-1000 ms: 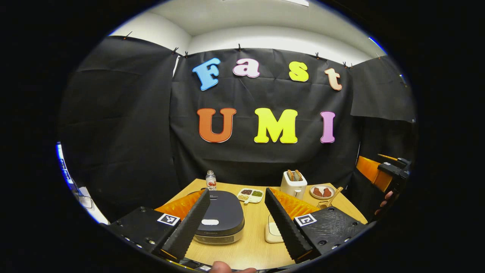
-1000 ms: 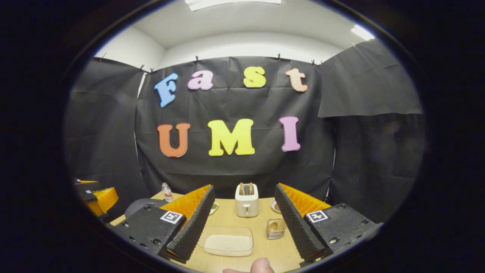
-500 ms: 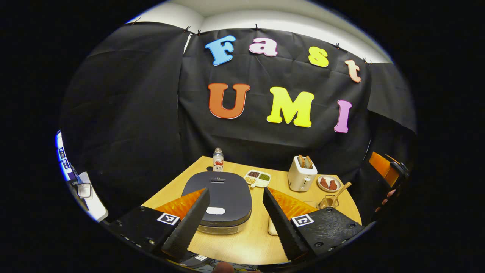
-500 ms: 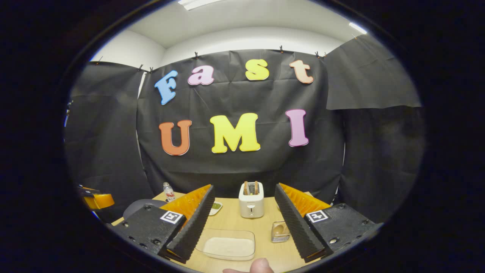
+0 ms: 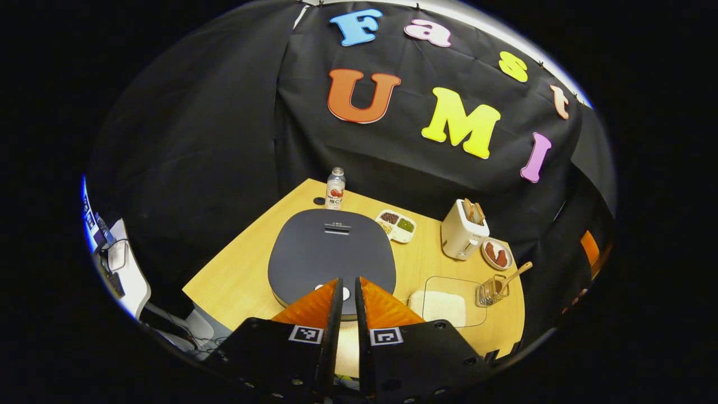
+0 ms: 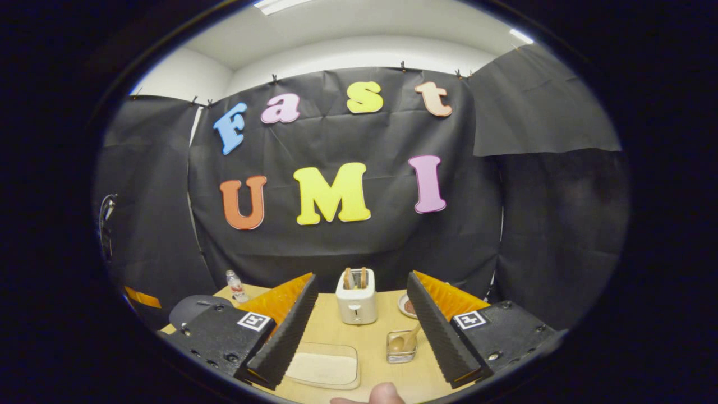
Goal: Close the left gripper, press the button to open the rice cooker; take a wooden spoon from the chopstick holder with the right hand, scoop a spoonful of rice and pour it into the rice cooker, then put the wooden spoon back into the chopstick holder.
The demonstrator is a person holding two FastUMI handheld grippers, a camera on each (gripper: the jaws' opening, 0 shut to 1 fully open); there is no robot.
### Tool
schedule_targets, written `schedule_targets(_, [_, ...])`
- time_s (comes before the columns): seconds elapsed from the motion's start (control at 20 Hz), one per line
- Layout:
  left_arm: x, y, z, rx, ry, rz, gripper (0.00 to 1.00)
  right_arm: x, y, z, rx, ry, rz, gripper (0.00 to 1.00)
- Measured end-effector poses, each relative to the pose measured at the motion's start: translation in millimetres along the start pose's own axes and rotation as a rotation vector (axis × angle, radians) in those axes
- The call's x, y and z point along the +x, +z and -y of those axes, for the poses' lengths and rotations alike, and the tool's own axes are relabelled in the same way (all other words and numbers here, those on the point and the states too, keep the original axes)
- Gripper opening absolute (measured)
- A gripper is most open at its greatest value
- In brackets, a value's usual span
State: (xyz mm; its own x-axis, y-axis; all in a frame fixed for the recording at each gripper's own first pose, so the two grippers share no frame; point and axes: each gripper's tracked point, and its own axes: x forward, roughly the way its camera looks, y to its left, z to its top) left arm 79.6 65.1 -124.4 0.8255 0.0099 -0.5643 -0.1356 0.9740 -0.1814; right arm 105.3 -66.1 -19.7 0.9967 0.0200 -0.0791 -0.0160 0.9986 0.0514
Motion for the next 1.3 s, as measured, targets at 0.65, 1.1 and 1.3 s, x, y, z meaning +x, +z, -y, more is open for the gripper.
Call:
schedule_targets(0.65, [78, -40, -28, -0.044, 0.005, -0.223, 0.00, -5, -7, 60, -0.007, -0.129, -0.026, 1.00])
schedule_targets(1.1, [76, -59, -29, -0.065, -0.019, -0.273, 0.00, -6, -18, 45, 0.005, -0.104, -0.057, 1.00])
schedule_targets(1.3, [74, -47, -28, -0.065, -0.027, -0.228, 0.00, -8, -9, 34, -0.002, -0.069, -0.049, 1.00])
